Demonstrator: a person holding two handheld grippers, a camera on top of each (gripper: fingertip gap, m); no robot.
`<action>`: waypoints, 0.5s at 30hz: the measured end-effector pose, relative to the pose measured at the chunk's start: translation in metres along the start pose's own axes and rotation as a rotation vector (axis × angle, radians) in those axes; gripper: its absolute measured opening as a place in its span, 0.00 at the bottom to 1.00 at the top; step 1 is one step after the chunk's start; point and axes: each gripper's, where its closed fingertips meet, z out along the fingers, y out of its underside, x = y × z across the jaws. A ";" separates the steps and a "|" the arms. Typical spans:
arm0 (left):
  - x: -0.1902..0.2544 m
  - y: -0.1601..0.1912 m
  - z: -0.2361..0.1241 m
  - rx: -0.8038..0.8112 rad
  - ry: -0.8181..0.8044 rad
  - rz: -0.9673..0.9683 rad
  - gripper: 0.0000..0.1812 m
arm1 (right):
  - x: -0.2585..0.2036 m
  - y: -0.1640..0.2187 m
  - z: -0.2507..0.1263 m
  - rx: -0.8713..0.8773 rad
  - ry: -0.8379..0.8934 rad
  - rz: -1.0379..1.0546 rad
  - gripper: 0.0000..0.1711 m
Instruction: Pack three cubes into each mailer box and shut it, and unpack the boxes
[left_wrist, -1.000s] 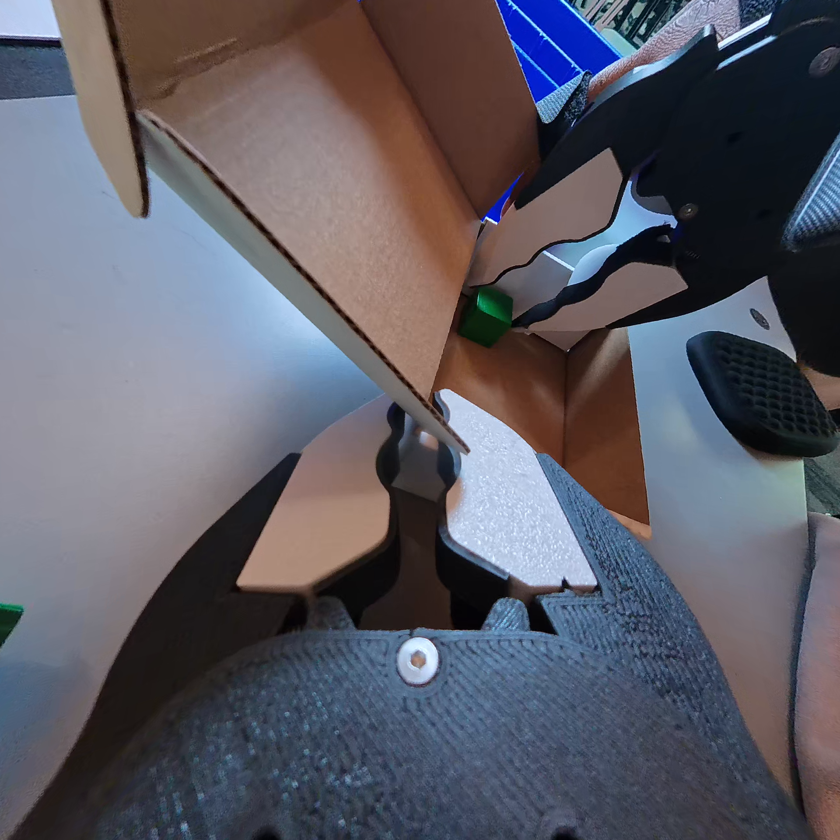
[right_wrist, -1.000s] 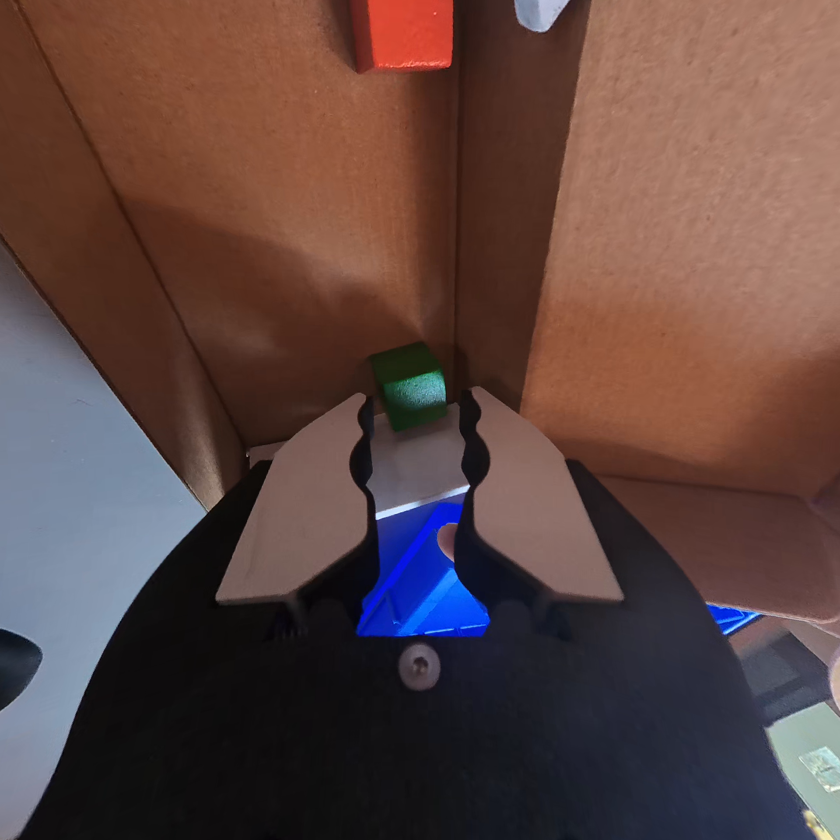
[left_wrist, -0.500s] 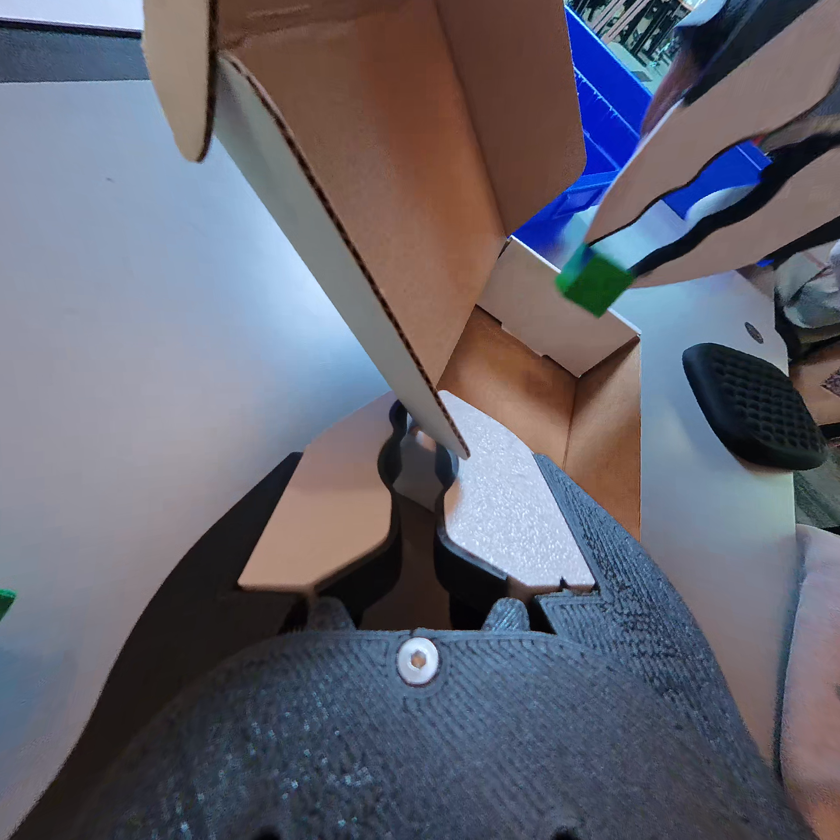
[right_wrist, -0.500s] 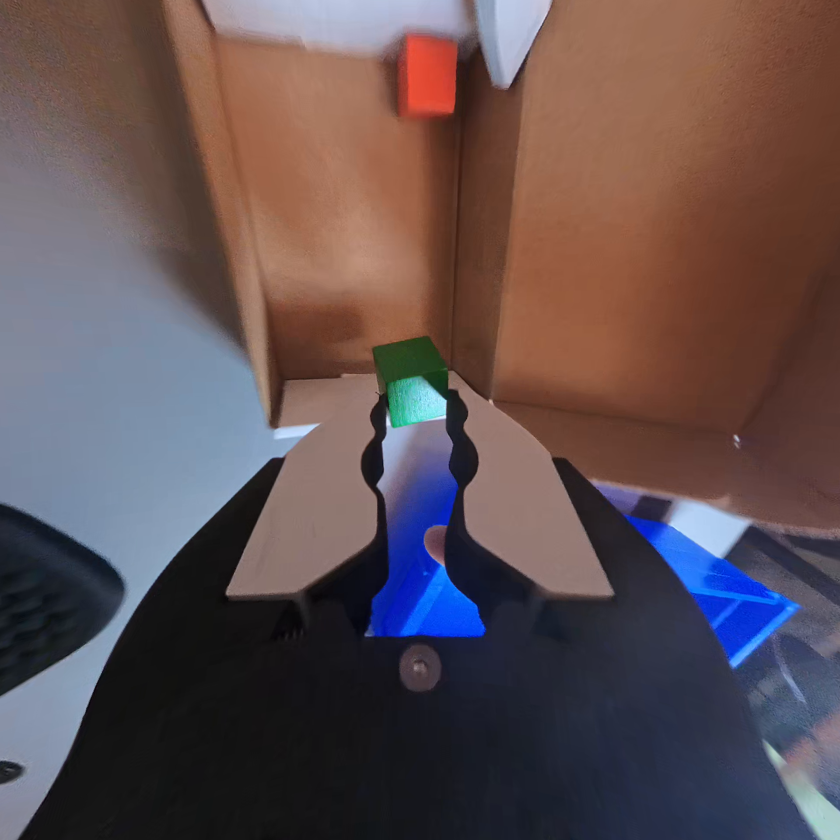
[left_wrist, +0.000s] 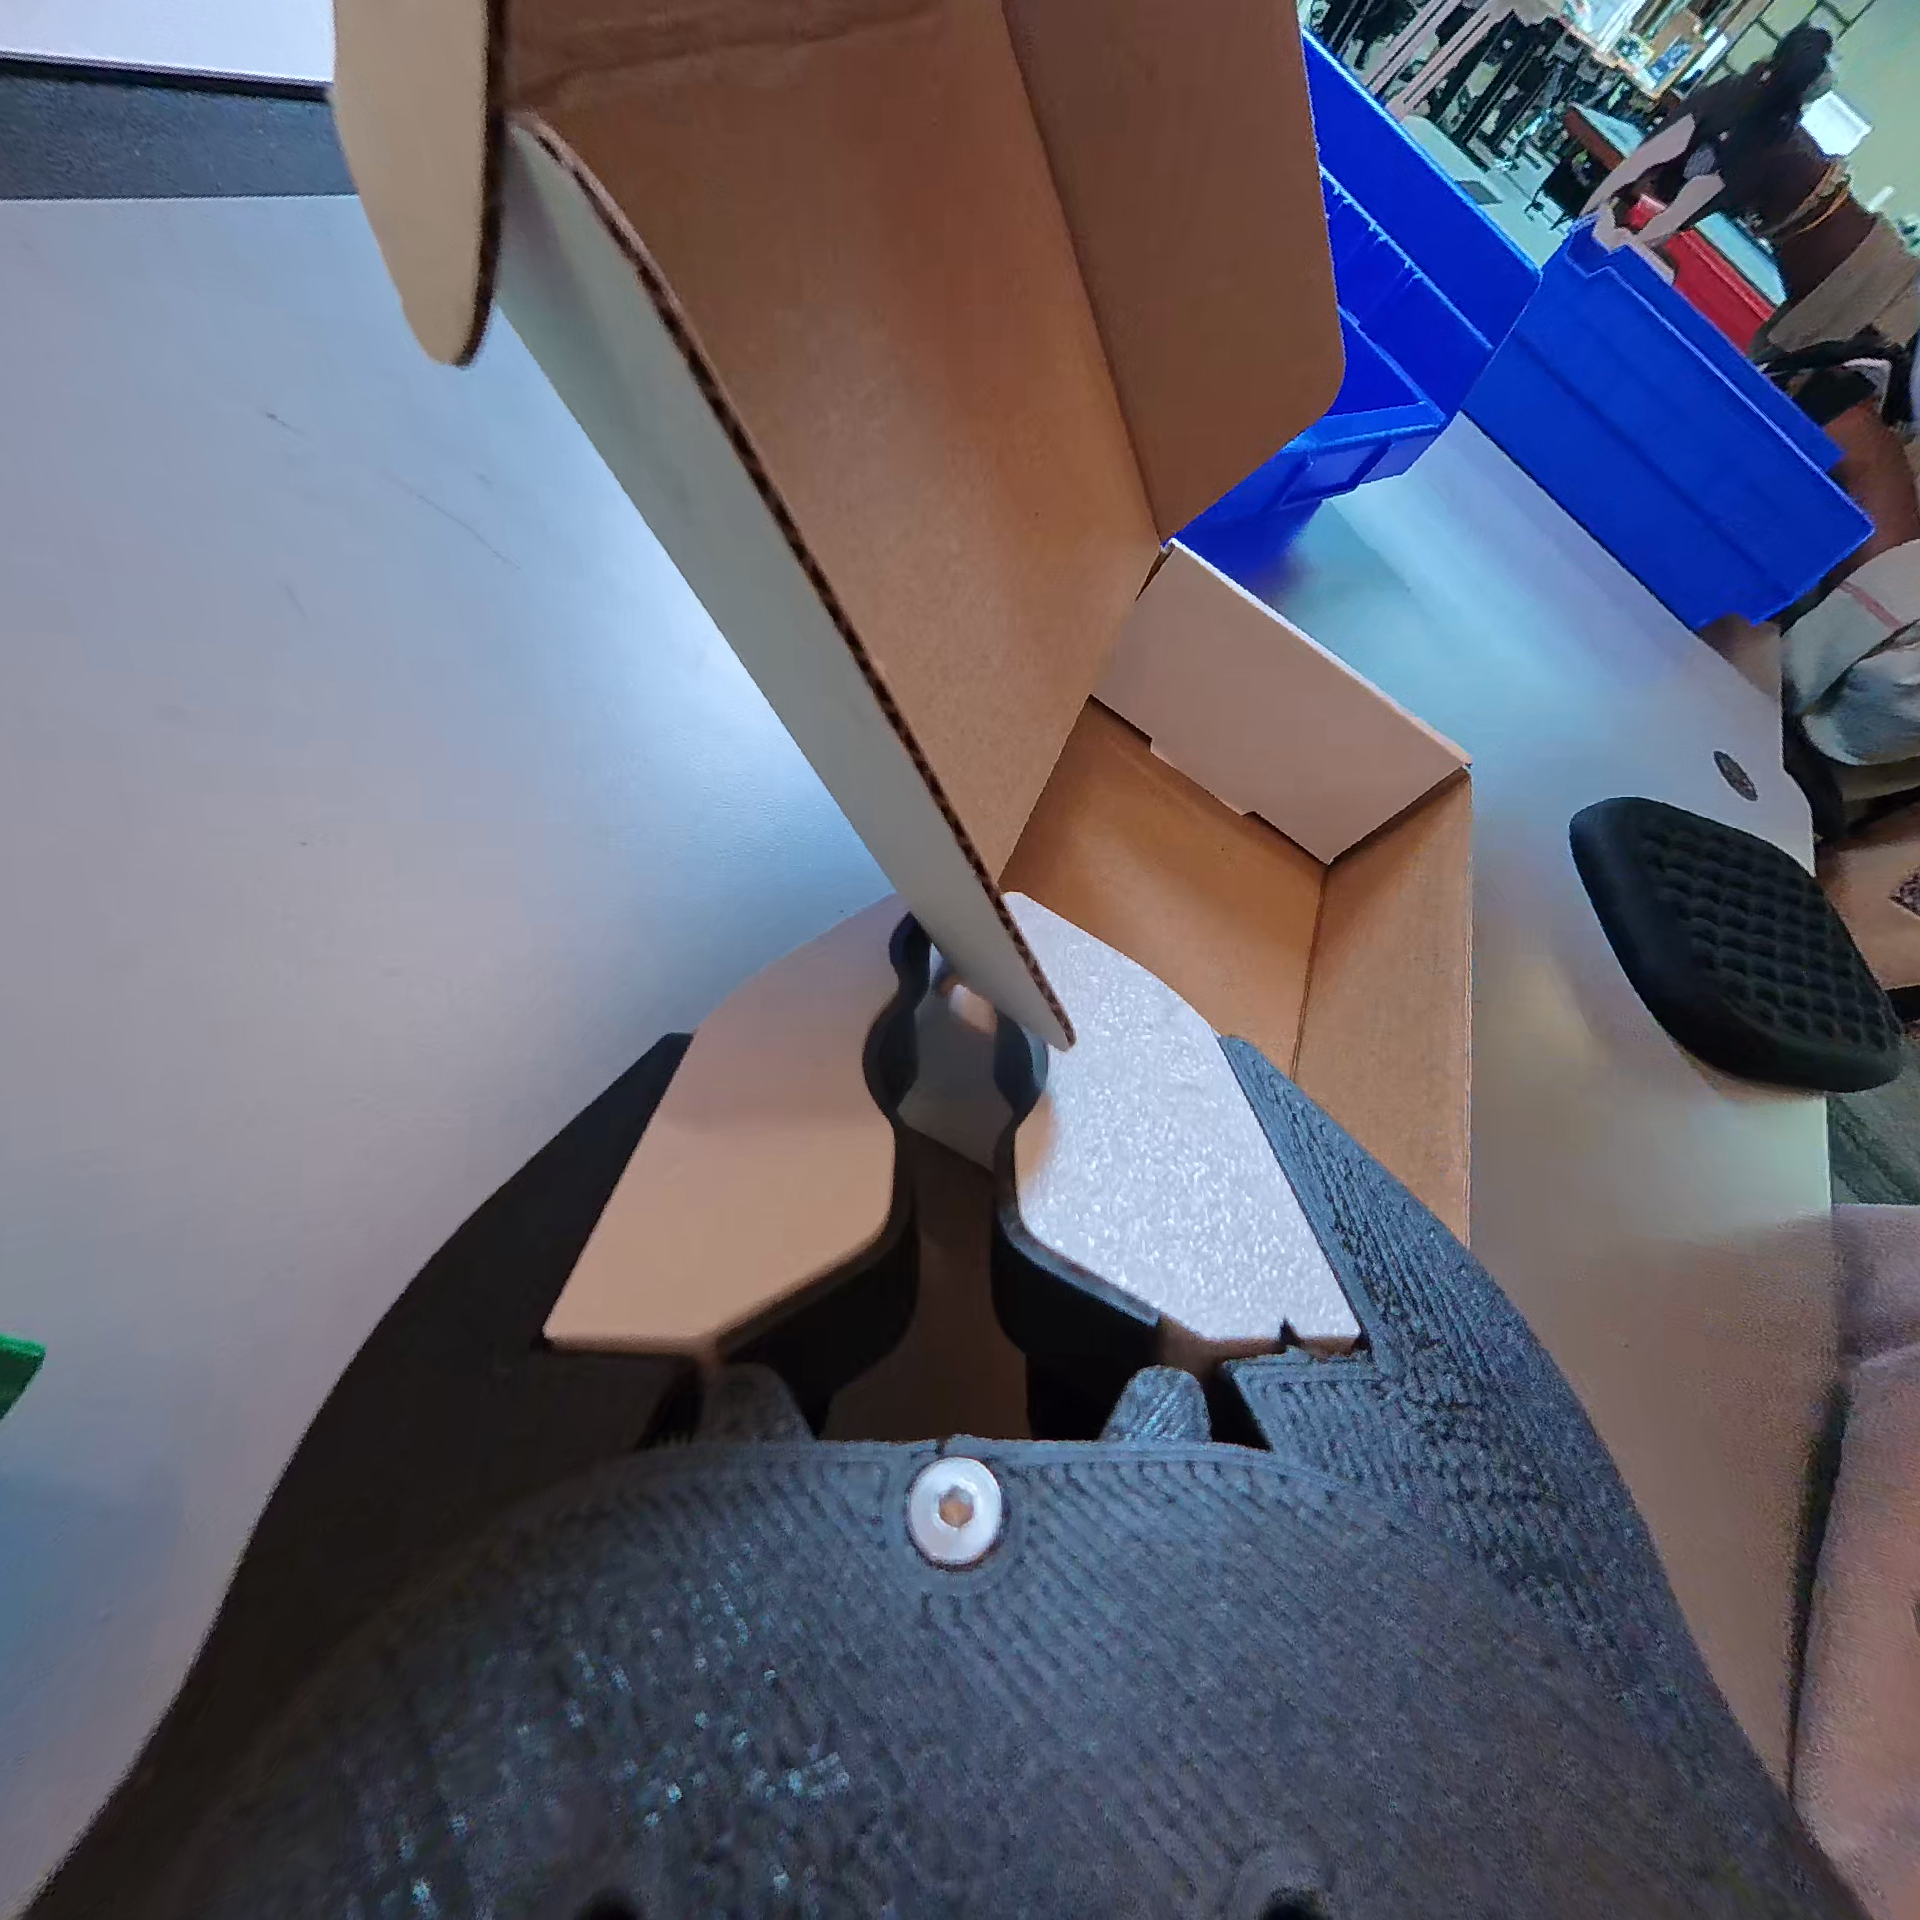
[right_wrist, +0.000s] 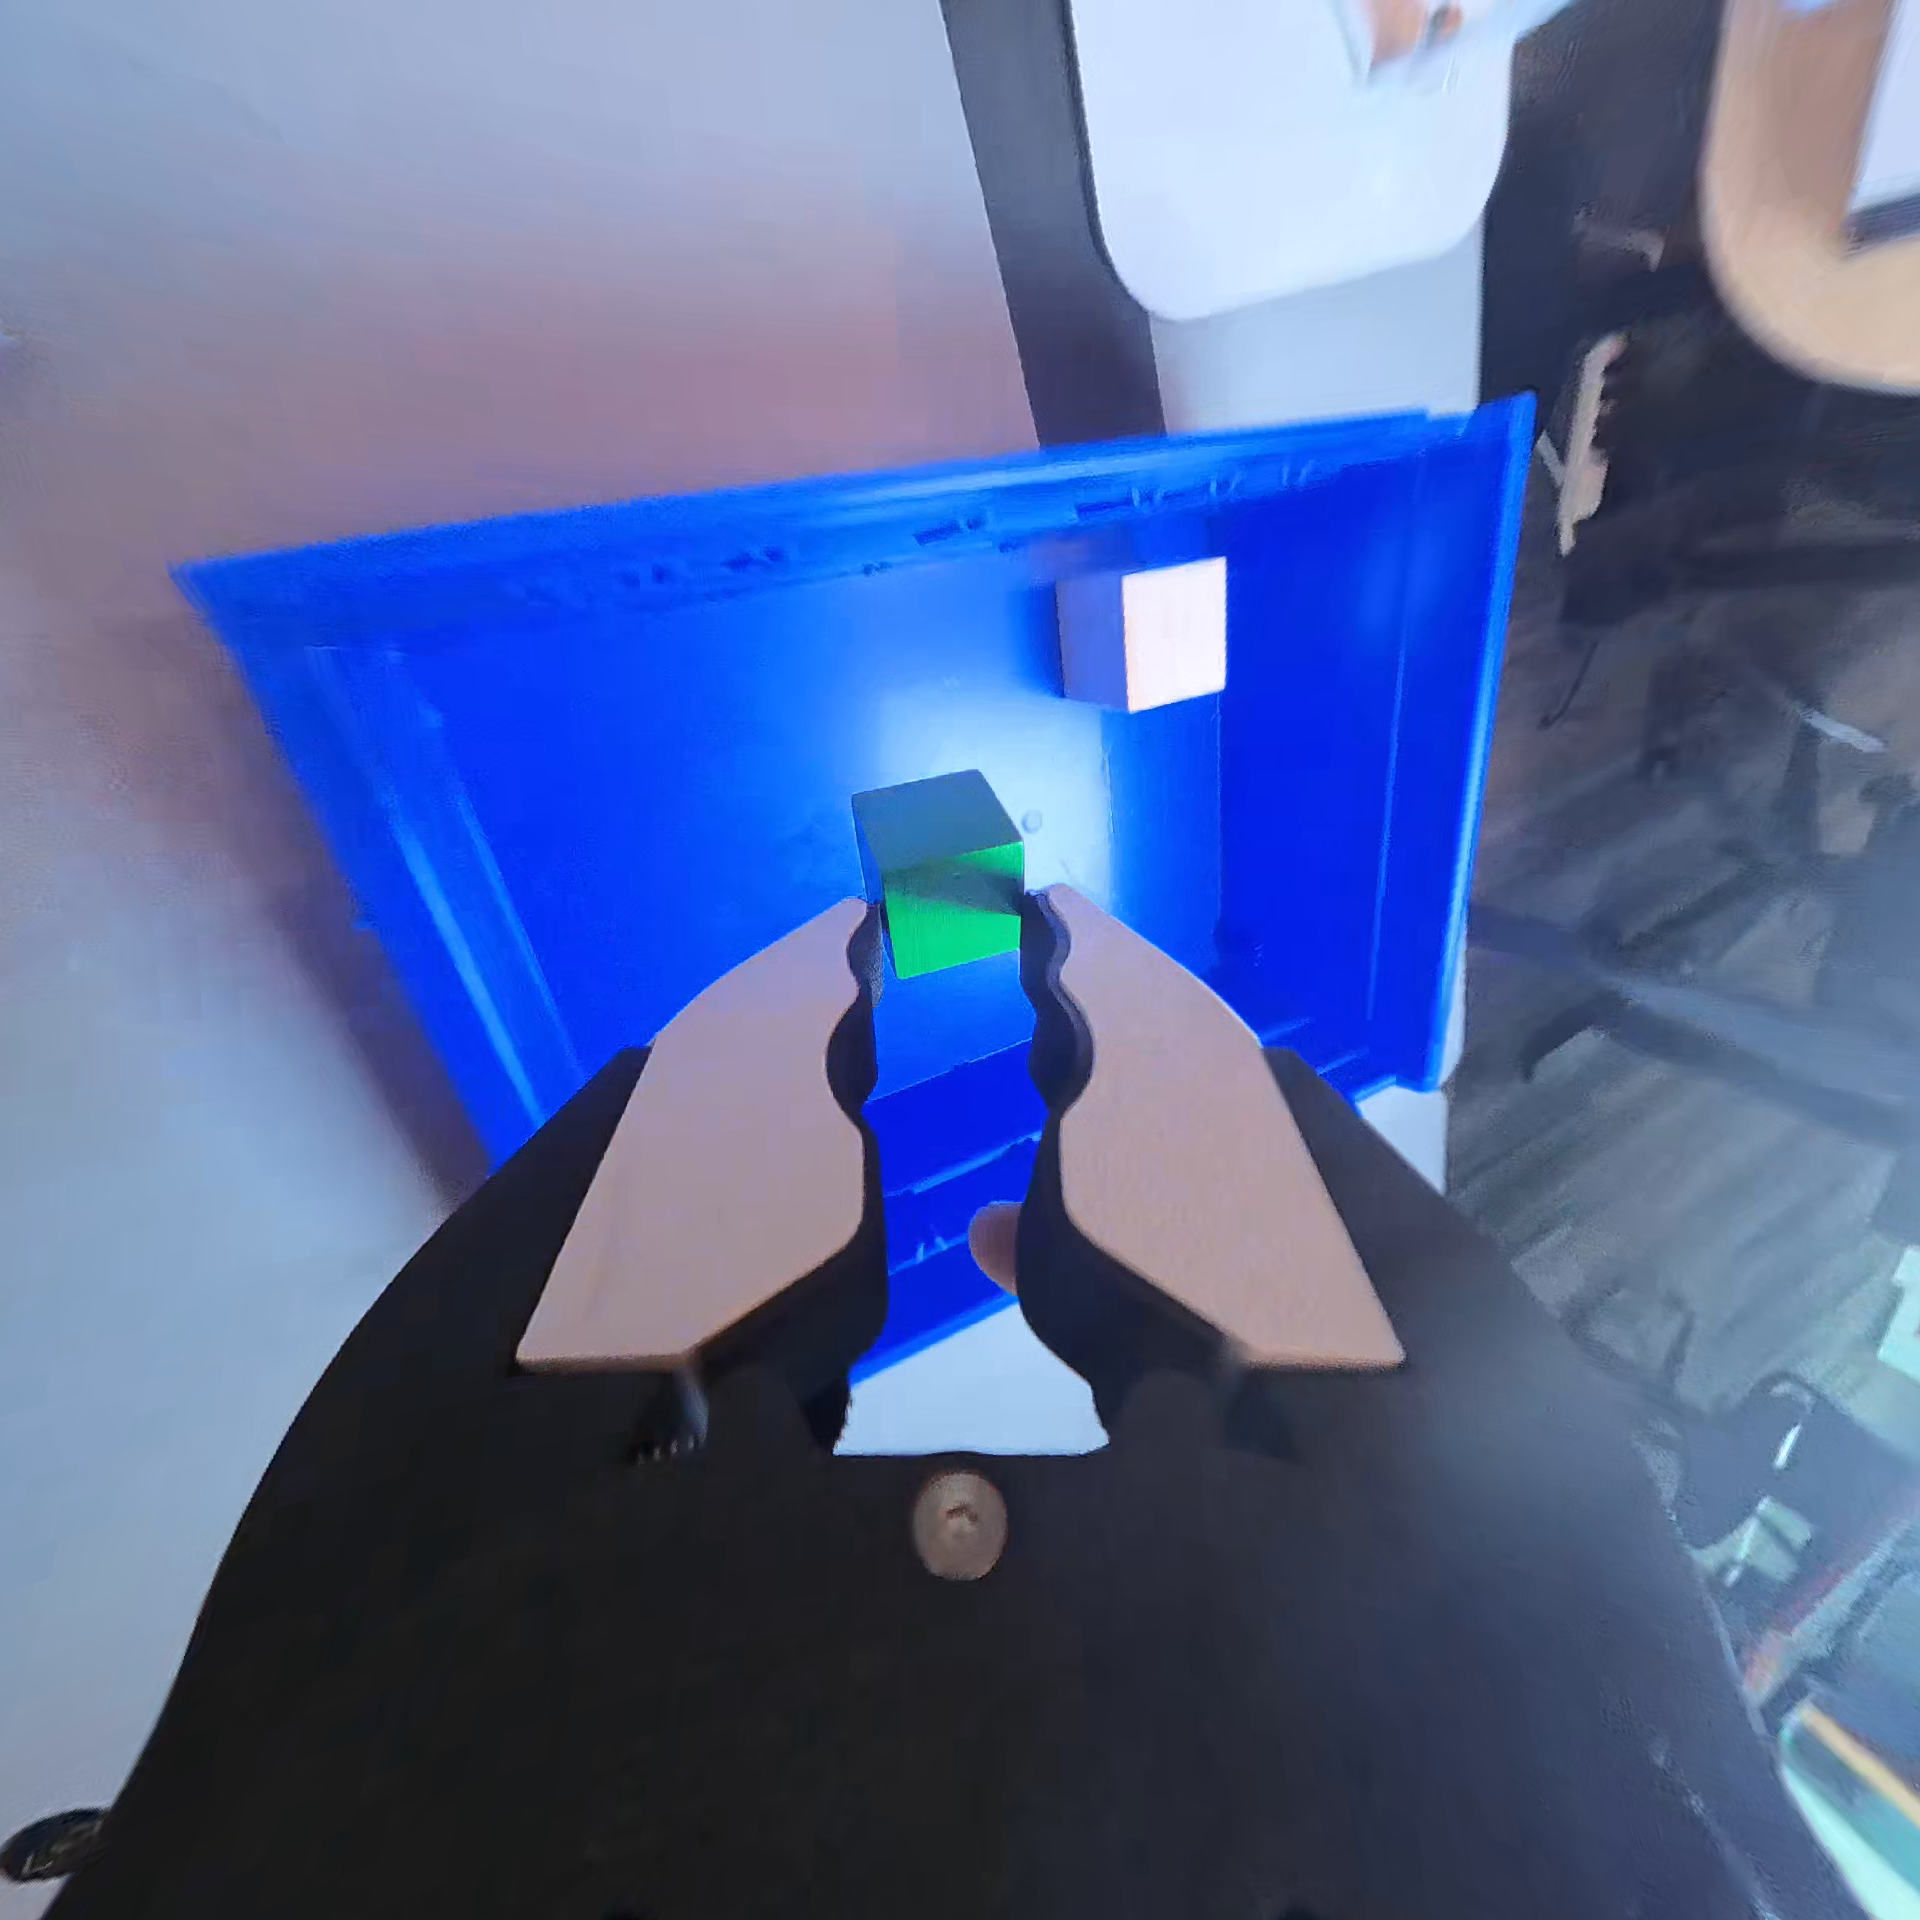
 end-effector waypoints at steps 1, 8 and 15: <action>0.000 0.000 0.000 0.001 0.000 -0.001 0.06 | 0.004 0.005 0.016 -0.022 -0.014 0.021 0.15; 0.000 0.000 -0.001 0.003 0.010 0.001 0.06 | 0.007 0.017 0.096 -0.146 -0.139 0.025 0.15; 0.001 0.001 0.000 0.003 0.036 -0.015 0.05 | 0.020 0.025 0.119 -0.270 -0.133 -0.016 0.15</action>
